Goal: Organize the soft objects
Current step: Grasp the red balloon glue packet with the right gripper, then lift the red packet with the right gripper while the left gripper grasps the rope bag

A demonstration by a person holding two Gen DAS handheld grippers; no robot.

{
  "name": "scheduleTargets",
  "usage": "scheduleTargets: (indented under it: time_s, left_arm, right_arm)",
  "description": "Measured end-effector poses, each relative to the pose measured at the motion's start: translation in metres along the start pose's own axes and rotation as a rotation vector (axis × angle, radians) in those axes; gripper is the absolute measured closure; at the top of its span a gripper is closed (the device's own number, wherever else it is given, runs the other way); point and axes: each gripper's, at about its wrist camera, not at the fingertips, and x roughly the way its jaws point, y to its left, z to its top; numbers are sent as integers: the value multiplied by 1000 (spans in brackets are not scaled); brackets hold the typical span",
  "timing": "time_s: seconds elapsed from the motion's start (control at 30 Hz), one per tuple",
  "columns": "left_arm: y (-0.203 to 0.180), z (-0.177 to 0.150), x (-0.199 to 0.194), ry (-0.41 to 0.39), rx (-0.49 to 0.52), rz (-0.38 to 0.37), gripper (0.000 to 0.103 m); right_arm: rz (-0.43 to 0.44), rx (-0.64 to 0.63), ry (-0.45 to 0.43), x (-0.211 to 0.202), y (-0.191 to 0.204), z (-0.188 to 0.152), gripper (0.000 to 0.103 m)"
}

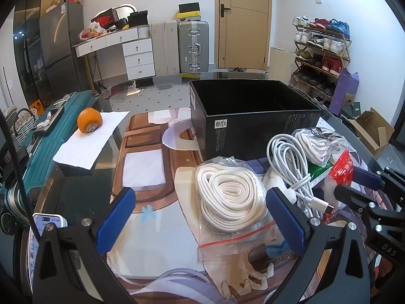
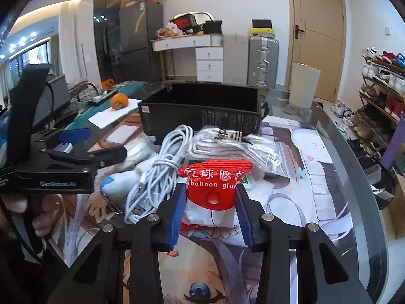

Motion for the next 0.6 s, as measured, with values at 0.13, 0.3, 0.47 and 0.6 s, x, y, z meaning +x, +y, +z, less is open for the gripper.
scheduleTargets:
  time_s: [0.13,0.3,0.47,0.6]
  left_arm:
    - [3,1,2,11,-7,-8,0]
    - [5,0,11,50,-43,-50,0]
    - [0,2,17,74,-58,-98,0]
    - [1,5,21,86,-85,-115,0]
  right_arm:
    - [28,-16,-61,-14,1,4,64]
    - [43,-10,-100,-24,0,7,64]
    - [64,-4,-112,-28,0,9,64]
    - [69,-4,-112,-29,0,9,64]
